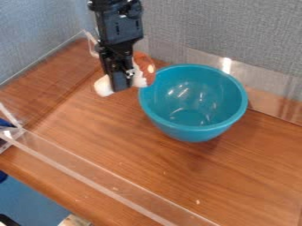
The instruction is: Put the mushroom in the blue bowl
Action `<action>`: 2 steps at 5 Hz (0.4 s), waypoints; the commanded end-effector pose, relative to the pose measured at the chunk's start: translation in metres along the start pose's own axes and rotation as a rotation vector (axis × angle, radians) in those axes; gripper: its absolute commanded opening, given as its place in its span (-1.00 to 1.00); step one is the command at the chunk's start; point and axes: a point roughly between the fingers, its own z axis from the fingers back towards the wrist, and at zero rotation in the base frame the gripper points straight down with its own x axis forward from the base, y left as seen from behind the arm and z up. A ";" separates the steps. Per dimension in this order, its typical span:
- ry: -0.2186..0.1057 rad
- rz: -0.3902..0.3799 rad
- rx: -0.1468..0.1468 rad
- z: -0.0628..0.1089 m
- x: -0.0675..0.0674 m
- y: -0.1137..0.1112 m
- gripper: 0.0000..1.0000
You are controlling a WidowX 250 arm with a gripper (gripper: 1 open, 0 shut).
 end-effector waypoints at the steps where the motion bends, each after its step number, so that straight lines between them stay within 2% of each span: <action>1: -0.037 -0.048 0.035 0.011 0.017 0.008 -1.00; 2: -0.038 -0.025 0.036 0.004 0.021 0.007 -1.00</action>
